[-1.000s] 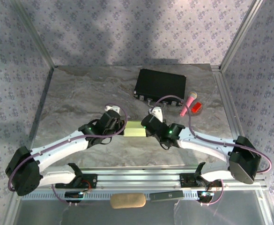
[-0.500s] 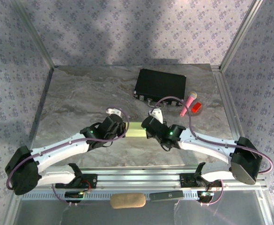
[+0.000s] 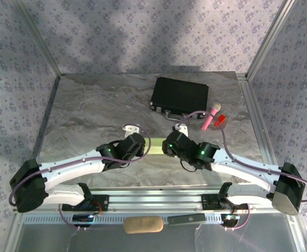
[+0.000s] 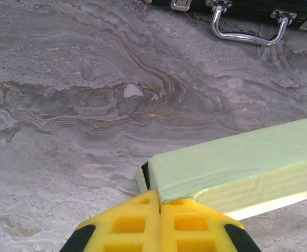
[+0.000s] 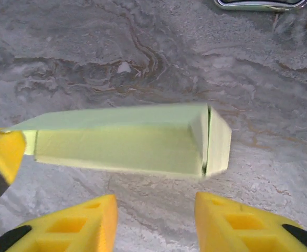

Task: Fold the paper box

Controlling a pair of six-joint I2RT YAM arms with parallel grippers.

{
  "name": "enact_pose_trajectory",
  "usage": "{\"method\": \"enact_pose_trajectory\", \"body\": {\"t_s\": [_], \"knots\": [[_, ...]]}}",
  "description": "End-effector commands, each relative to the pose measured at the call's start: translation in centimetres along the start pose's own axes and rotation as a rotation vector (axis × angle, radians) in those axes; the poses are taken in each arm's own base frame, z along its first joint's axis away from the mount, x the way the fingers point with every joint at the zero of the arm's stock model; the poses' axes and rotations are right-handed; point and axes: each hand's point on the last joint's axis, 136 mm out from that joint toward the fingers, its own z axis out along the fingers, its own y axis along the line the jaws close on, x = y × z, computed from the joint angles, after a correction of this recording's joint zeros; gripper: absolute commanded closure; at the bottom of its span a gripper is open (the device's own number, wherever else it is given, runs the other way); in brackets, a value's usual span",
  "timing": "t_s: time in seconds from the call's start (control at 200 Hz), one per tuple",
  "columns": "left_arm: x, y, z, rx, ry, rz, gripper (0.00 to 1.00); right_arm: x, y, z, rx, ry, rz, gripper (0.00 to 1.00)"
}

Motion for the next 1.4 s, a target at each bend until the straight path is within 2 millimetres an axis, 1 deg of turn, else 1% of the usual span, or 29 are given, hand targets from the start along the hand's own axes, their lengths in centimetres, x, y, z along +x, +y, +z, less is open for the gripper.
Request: {"method": "enact_pose_trajectory", "body": {"t_s": [0.0, 0.15, 0.19, 0.3, 0.35, 0.495, 0.605, 0.69, 0.805, 0.959, 1.034, 1.174, 1.244, 1.324, 1.394], "knots": [[1.7, 0.8, 0.1, -0.057, 0.069, 0.028, 1.00, 0.0, -0.2, -1.0, -0.023, 0.004, 0.144, 0.51], [1.5, 0.6, 0.1, -0.067, 0.061, 0.034, 1.00, 0.4, -2.2, -2.1, 0.015, 0.001, 0.359, 0.34], [1.5, 0.5, 0.1, -0.069, 0.059, 0.033, 1.00, 0.4, -2.4, -2.2, -0.004, -0.006, 0.421, 0.30], [1.3, 0.5, -0.1, -0.071, 0.050, 0.031, 1.00, -0.4, -1.6, -2.1, -0.125, -0.017, 0.598, 0.22], [1.2, 0.4, -0.2, -0.071, 0.048, 0.032, 1.00, -0.6, -1.2, -1.9, -0.155, -0.004, 0.681, 0.18], [1.1, 0.2, -0.2, -0.073, 0.047, 0.035, 1.00, -0.8, 0.1, -0.9, -0.218, 0.057, 0.870, 0.17], [1.1, 0.0, 0.0, -0.073, 0.052, 0.038, 1.00, -1.2, 1.0, -0.1, -0.283, 0.067, 0.938, 0.15], [1.2, -0.2, 0.1, -0.073, 0.054, 0.041, 1.00, -0.7, 0.7, 0.7, -0.259, 0.098, 0.982, 0.16], [1.2, -0.3, 0.1, -0.070, 0.054, 0.039, 1.00, -0.5, -0.6, 1.5, -0.233, 0.088, 1.020, 0.19], [1.3, -0.4, 0.1, -0.067, 0.055, 0.042, 1.00, -1.1, -3.0, 2.1, -0.221, 0.048, 1.067, 0.28], [1.3, -0.5, 0.1, -0.065, 0.055, 0.042, 1.00, -1.6, -3.5, 2.4, -0.242, 0.044, 1.077, 0.33], [1.3, -0.6, 0.2, -0.062, 0.054, 0.038, 1.00, -2.0, -3.3, 2.9, -0.274, 0.074, 1.072, 0.42], [1.4, -0.7, 0.3, -0.060, 0.059, 0.039, 1.00, -1.9, -3.0, 3.0, -0.281, 0.088, 1.064, 0.45], [1.4, -0.8, 0.5, -0.062, 0.063, 0.041, 1.00, -1.6, -2.8, 3.0, -0.285, 0.103, 1.062, 0.43], [1.4, -0.9, 0.5, -0.059, 0.064, 0.041, 1.00, -1.4, -2.7, 2.8, -0.286, 0.112, 1.064, 0.37]]}}
